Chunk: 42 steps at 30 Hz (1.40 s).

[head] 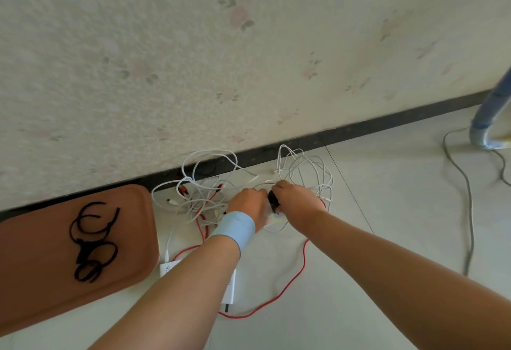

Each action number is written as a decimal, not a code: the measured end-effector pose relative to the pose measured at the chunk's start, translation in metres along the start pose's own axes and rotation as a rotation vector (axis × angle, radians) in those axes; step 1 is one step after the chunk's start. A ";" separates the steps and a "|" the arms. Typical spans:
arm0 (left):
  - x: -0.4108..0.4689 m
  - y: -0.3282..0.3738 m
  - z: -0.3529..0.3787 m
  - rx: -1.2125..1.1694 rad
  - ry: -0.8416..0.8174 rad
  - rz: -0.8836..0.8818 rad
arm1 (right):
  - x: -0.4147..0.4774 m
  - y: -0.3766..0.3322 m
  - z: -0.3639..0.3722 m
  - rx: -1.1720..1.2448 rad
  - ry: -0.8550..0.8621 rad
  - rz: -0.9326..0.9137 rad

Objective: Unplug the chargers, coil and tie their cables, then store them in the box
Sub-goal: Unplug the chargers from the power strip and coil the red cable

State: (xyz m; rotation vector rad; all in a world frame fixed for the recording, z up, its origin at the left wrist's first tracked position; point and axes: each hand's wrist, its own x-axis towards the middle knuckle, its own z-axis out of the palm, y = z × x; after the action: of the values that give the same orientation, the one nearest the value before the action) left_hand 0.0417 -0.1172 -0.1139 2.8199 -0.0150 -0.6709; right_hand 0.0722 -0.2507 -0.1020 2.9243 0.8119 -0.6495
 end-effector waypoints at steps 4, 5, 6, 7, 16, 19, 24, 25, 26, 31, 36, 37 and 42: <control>-0.007 0.004 -0.010 0.002 0.020 0.011 | 0.002 -0.004 -0.012 -0.002 -0.036 0.041; -0.010 0.006 -0.018 -0.026 0.042 0.008 | 0.001 -0.005 -0.014 -0.009 -0.034 0.046; -0.012 0.007 -0.027 -0.055 0.070 0.014 | 0.000 -0.005 -0.015 -0.020 -0.027 0.048; -0.013 0.005 -0.035 -0.069 0.083 0.037 | -0.002 -0.006 -0.015 -0.023 -0.022 0.053; -0.051 -0.039 -0.054 -0.189 0.021 0.114 | -0.033 -0.029 -0.012 -0.173 0.249 0.061; -0.065 -0.058 -0.053 -0.240 0.058 0.129 | -0.041 -0.048 -0.020 -0.057 0.410 0.014; -0.083 -0.067 -0.058 -0.264 0.046 0.120 | -0.042 -0.090 -0.037 0.477 0.314 0.057; -0.086 -0.069 -0.059 -0.261 0.035 0.109 | -0.039 -0.097 -0.039 0.659 0.166 0.102; -0.089 -0.072 -0.059 -0.247 0.018 0.099 | -0.037 -0.102 -0.038 0.794 0.053 0.133; -0.107 -0.099 -0.055 -0.166 -0.084 0.073 | -0.031 -0.127 -0.030 1.133 -0.167 0.216; -0.117 -0.125 -0.041 0.043 -0.194 0.125 | -0.026 -0.151 -0.003 1.082 -0.219 0.202; -0.118 -0.127 -0.037 0.075 -0.221 0.128 | -0.025 -0.155 0.004 1.057 -0.239 0.200; -0.118 -0.131 -0.020 0.193 -0.311 0.141 | -0.028 -0.160 0.016 0.751 -0.375 -0.004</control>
State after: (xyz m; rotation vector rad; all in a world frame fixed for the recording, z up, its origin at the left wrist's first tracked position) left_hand -0.0610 0.0226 -0.0757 2.8253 -0.3480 -1.1195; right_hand -0.0357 -0.1282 -0.0931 3.1985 0.6220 -1.7682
